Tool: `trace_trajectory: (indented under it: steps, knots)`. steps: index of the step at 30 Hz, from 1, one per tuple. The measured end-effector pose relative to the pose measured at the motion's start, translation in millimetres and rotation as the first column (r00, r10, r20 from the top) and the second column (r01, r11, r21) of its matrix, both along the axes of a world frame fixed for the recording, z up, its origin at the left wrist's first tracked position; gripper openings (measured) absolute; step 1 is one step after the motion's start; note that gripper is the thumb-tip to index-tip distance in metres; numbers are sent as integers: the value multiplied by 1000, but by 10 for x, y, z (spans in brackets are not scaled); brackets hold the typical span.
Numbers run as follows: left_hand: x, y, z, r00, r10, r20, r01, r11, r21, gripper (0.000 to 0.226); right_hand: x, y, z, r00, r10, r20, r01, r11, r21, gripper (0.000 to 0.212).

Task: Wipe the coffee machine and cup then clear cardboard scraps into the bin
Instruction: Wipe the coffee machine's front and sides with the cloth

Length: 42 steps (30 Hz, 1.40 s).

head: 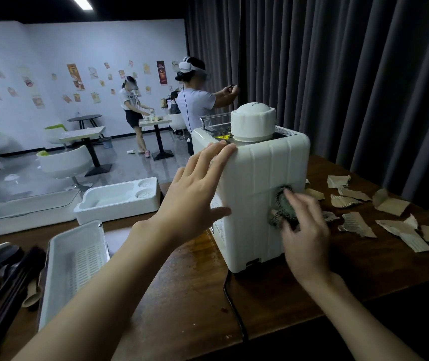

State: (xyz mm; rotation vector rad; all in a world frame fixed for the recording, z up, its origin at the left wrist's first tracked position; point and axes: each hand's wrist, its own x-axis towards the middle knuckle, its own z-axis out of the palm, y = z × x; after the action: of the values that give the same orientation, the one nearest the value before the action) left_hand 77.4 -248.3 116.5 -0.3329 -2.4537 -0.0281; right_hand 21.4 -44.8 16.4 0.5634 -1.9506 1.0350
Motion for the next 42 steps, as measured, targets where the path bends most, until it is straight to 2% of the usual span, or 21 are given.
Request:
trace_trajectory:
  steps: [6,11,17,23,25,30,32,36,39,42]
  knots:
    - [3,6,1,1000,5,-2,-5,1000,0,124,-10,-25,78,999,-43,32,47,990,-135,54]
    - [12,15,14,1000,4,0,-4,1000,3,125,122,-243,93,1000,31,-5,-31,993,-112,55]
    - [18,19,24,1000,2,8,-2,1000,3,124,132,-241,97,999,46,-3,-46,994,-95,40]
    - [22,24,15,1000,1,0,-1,1000,7,125,269,-359,72,992,109,68,-92,972,-217,49]
    - [19,20,14,1000,-1,-3,1,1000,3,125,250,-372,80,993,93,67,-75,969,-234,42]
    - [8,1,4,1000,-10,-3,10,1000,-5,125,132,-261,92,999,40,-9,-41,988,-148,26]
    - [-2,-2,5,1000,-4,-2,4,1000,-10,125,57,-184,106,999,23,-27,-26,990,-139,26]
    - [-7,-11,-3,1000,-13,0,13,1000,4,125,-77,-55,183,998,-5,65,25,949,-315,36]
    - [-7,-15,-5,1000,-13,5,13,1000,9,124,-61,-107,226,997,-75,17,77,952,-298,33]
    - [11,-17,18,1000,-20,18,19,1000,18,121,99,-335,239,999,-34,-24,27,968,-249,31]
